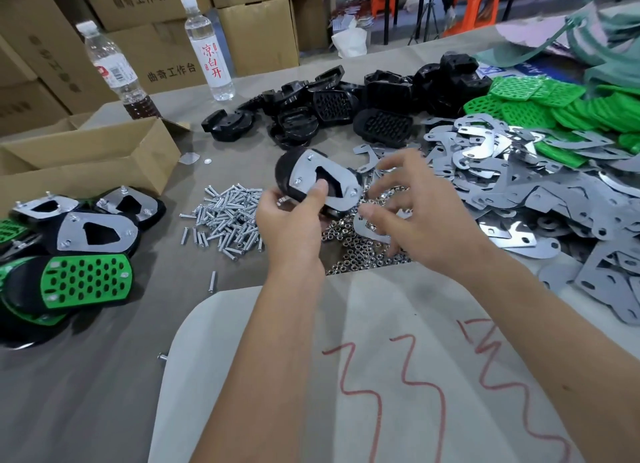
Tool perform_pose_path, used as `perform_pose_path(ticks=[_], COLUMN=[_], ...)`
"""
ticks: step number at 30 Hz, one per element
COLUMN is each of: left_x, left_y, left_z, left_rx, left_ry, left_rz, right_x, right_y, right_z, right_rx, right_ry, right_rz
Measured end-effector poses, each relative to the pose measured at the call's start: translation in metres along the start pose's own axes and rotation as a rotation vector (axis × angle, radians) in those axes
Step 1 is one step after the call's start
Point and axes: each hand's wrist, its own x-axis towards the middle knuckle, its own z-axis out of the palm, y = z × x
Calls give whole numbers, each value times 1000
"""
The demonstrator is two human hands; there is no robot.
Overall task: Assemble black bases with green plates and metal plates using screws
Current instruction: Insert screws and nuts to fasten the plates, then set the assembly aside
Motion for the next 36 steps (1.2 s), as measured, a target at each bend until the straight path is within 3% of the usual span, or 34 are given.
perform_pose_path(ticks=[3, 5, 10, 13, 16, 20, 30, 36], left_x=[6, 9, 6, 7, 7, 5, 2, 4], left_y=[2, 4, 7, 8, 7, 2, -3, -3], left_z=[-3, -5, -4, -3, -5, -5, -4, -5], left_rx=[-89, -138, -337, -352, -229, -117, 29, 30], left_ry=[10, -11, -105, -169, -253, -348, -368, -377], left_rz=[-27, -79, -259, -335, -339, -257, -158, -151], right_x=[2, 1, 2, 2, 2, 2, -1, -2], right_y=[6, 7, 8, 8, 5, 2, 1, 1], right_z=[-13, -14, -11, -9, -7, -7, -5, -4], right_rx=[-408, -449, -452, -369, -54, 231, 13, 23], right_ry=[-259, -387, -415, -259, 23, 176, 113, 92], right_rz=[-196, -151, -138, -105, -60, -16, -87, -120])
